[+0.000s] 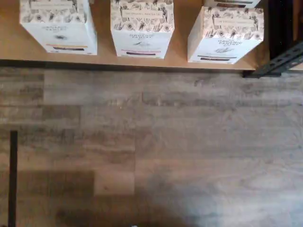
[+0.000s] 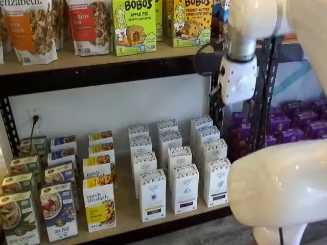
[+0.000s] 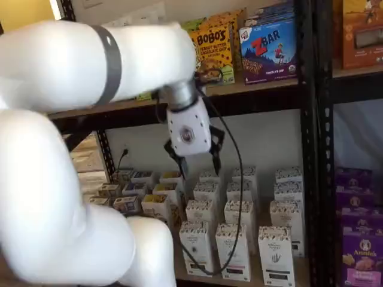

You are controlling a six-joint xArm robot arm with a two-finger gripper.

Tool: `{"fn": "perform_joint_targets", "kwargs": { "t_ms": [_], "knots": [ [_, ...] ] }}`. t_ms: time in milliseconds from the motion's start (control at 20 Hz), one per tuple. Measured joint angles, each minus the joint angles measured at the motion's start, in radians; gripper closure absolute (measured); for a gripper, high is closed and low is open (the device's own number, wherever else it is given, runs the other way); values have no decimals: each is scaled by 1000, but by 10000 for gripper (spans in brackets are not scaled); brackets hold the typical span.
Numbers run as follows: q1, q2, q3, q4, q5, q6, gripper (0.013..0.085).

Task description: Pick up the white box with a green strip in the middle, on the bottom shelf, the sixth box from the left

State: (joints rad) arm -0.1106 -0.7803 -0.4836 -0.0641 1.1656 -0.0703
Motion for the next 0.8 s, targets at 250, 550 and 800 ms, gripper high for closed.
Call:
{"fn": "perform_joint_targets", "kwargs": {
  "t_ms": [250,550,800],
  "knots": [
    [-44,140,96,10,-253,-37,130],
    [-74,371,115,2,-493,-53,130],
    [-72,536,105,-18,-680,-29,130]
  ]
}}
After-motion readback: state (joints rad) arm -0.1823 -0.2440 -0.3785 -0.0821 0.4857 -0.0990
